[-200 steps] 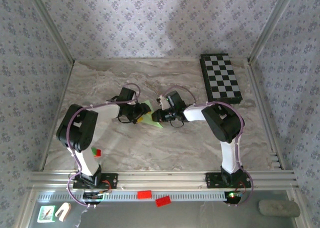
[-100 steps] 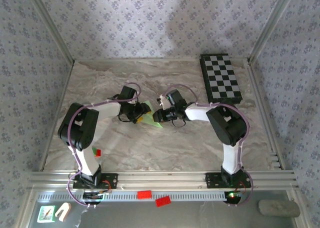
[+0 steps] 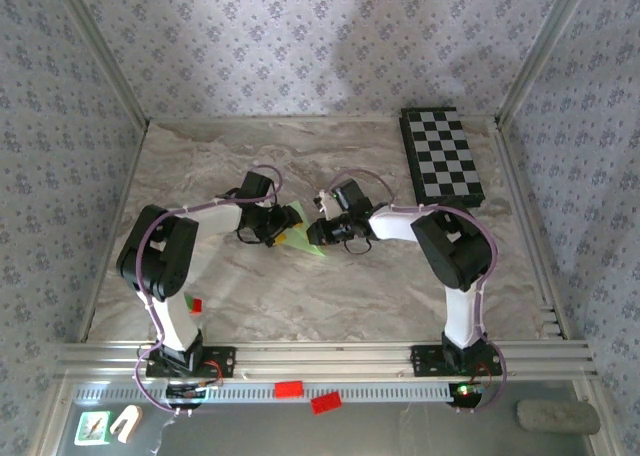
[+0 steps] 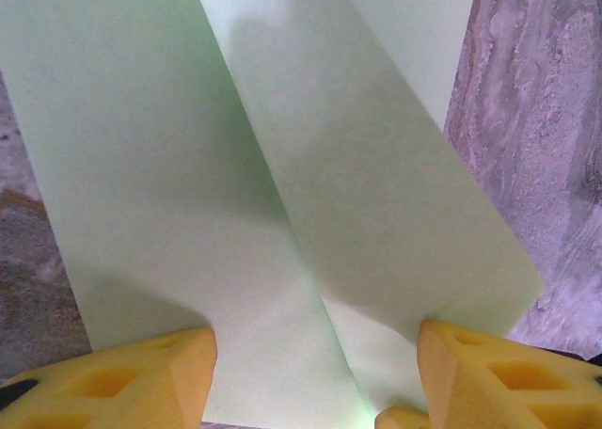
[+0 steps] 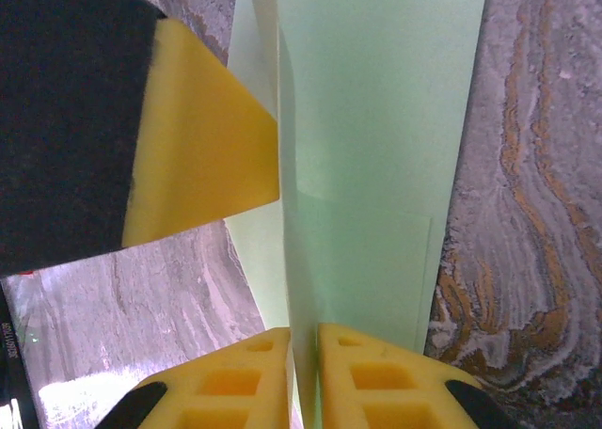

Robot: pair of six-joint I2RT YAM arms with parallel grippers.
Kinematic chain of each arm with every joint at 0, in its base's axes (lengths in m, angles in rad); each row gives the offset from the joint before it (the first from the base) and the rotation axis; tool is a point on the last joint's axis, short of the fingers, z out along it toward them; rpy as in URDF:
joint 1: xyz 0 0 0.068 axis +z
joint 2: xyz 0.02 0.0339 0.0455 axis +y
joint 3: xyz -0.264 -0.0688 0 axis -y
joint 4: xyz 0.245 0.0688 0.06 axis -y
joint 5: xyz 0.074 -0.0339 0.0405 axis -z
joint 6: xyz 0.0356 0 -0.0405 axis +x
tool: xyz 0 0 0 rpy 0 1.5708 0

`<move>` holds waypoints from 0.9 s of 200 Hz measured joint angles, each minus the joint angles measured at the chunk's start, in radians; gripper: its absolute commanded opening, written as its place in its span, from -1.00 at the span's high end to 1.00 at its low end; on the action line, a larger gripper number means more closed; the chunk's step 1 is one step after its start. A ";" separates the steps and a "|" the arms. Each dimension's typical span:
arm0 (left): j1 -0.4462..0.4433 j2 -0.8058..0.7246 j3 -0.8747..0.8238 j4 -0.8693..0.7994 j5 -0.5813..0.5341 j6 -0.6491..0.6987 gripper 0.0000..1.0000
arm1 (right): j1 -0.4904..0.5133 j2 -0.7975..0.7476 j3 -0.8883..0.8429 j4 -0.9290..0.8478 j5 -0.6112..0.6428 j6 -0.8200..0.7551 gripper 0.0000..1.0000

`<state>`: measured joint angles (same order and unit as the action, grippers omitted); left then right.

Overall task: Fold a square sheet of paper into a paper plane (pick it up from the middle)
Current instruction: Fourth fold the wing at the center of the table.

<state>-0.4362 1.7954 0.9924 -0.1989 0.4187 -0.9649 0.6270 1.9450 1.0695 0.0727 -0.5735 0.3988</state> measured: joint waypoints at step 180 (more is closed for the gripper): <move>-0.003 0.000 0.004 -0.004 0.000 0.005 -0.23 | -0.012 0.037 0.022 -0.031 -0.027 0.008 0.91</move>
<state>-0.4397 1.7954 0.9962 -0.2031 0.4183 -0.9604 0.6151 1.9823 1.0916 0.0418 -0.6006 0.4072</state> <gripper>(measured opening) 0.614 0.055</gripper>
